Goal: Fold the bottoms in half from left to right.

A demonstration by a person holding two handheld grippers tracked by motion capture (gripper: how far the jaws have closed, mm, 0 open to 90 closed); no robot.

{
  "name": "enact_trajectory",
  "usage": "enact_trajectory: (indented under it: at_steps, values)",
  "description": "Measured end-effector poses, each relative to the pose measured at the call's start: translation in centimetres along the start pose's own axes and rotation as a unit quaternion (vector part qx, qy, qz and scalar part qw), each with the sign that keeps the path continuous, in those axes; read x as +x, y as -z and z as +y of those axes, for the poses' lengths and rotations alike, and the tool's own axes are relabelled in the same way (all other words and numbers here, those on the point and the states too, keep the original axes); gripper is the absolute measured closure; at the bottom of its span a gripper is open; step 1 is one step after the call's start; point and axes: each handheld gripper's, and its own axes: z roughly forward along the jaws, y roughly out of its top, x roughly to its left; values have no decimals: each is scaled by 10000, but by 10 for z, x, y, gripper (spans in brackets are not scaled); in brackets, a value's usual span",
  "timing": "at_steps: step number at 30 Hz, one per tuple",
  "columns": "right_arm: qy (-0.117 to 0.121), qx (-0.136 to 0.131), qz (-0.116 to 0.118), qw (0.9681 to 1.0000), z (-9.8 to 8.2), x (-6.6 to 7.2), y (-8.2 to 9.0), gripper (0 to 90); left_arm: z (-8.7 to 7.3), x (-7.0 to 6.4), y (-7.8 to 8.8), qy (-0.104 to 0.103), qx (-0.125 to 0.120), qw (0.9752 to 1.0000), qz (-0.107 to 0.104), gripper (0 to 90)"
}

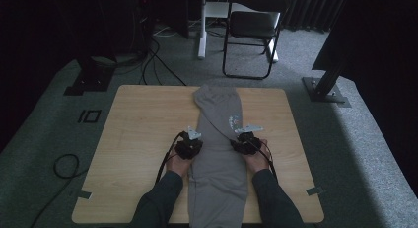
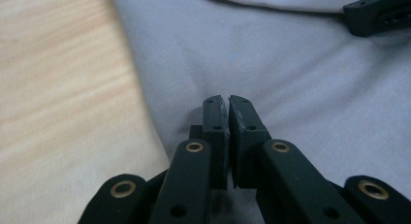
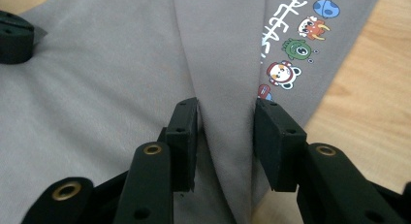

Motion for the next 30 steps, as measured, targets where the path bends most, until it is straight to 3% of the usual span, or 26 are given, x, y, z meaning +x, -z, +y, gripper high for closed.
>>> enact_trajectory:
  at_steps: [13,17,19,22,24,30]
  values:
    - [355,152,256,9989,-32,26,36,608,-43,-31,40,-56,-99,9990,-425,866]
    - [505,297,273,9979,-35,32,44,580,-48,-35,47,-163,-150,9979,-611,821]
    - [691,182,284,9970,-32,35,46,584,-45,-31,48,-189,-291,9980,-524,764]
    - [716,132,289,9969,-25,35,44,589,-35,-21,42,-78,-345,9986,-401,765]
    - [790,34,342,9963,-9,39,35,599,-28,-17,35,-75,-285,9991,-303,776]
    - [926,60,471,9946,19,54,4,600,-17,-15,19,-232,-138,9995,-133,822]
